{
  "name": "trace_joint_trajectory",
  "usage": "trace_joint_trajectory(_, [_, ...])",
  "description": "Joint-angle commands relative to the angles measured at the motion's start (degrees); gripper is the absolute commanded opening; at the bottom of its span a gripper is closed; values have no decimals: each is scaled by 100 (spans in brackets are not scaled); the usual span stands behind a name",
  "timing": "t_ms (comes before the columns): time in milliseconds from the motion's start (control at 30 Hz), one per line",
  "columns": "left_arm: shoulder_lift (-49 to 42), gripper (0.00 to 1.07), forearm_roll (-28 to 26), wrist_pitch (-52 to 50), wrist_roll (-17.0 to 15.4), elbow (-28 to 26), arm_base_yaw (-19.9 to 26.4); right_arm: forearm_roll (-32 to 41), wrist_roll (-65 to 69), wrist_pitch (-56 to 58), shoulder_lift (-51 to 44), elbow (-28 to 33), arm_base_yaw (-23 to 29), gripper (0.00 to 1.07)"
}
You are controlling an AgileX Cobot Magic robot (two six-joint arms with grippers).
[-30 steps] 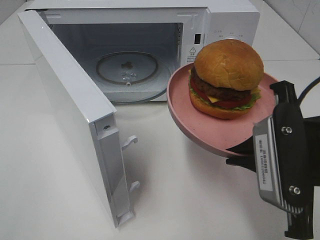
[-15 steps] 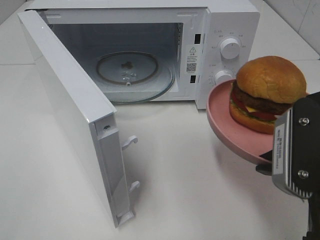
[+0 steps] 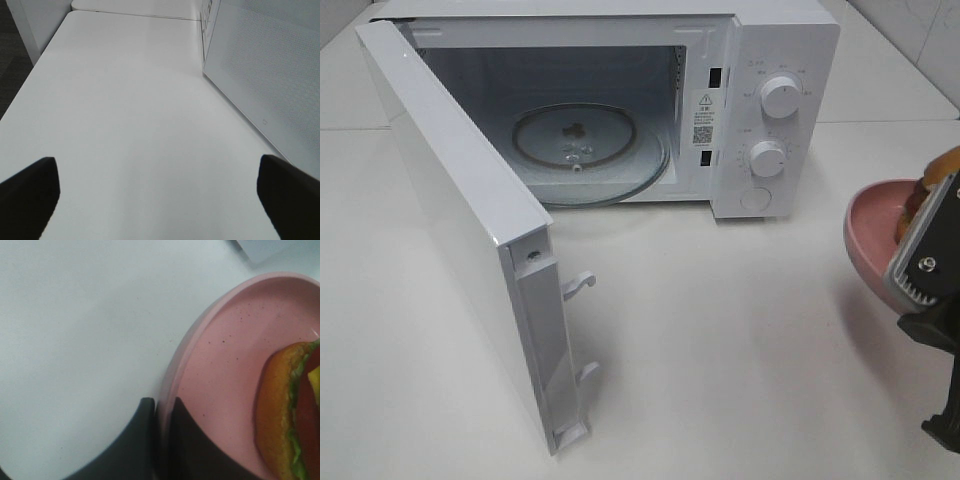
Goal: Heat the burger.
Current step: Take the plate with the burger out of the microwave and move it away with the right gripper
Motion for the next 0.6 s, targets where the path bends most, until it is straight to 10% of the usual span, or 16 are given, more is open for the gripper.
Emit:
trace_joint_trajectory(33, [-11,100,-6,-97,0,17,17,-476,848,344,-109,-40,-23,0])
trace_joint_trajectory(600, [-11,100,-6,-97,0,17,17,-1381,2853,945,-17,-40,-23,0])
